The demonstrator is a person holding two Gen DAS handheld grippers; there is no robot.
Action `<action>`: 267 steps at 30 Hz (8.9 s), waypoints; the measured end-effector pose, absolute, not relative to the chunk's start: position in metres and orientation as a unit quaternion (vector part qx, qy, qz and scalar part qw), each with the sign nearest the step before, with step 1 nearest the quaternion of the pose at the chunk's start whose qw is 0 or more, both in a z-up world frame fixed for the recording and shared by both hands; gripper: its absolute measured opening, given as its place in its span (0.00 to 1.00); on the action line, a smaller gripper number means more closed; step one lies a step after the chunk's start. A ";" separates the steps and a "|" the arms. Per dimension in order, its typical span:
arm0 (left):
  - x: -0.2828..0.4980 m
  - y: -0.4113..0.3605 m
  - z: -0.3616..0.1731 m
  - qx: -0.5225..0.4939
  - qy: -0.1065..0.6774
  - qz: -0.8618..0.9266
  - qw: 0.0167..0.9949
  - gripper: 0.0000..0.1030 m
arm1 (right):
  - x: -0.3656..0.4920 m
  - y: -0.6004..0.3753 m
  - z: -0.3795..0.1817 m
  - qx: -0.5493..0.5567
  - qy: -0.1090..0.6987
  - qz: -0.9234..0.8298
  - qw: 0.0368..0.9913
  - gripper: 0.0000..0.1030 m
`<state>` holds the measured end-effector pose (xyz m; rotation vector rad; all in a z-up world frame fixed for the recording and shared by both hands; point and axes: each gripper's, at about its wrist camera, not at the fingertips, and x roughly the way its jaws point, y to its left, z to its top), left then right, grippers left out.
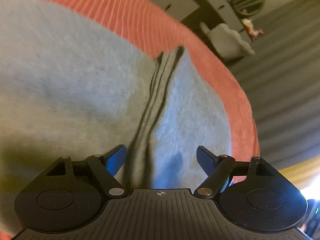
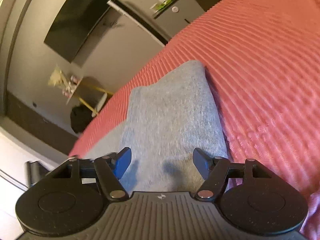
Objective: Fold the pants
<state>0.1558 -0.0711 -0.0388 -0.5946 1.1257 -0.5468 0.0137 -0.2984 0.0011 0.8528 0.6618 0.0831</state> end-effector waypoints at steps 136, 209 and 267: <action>0.111 0.334 -0.007 -0.392 0.262 0.124 0.873 0.53 | 0.092 -0.217 -0.030 0.253 0.289 0.147 0.912 0.93; 0.025 0.065 0.004 -0.319 0.384 0.094 0.861 0.59 | 0.137 -0.196 0.058 0.457 0.315 0.181 0.812 0.44; 0.032 0.054 -0.016 -0.424 0.431 -0.119 0.788 0.56 | 0.083 -0.277 -0.062 0.518 0.325 0.169 0.773 0.96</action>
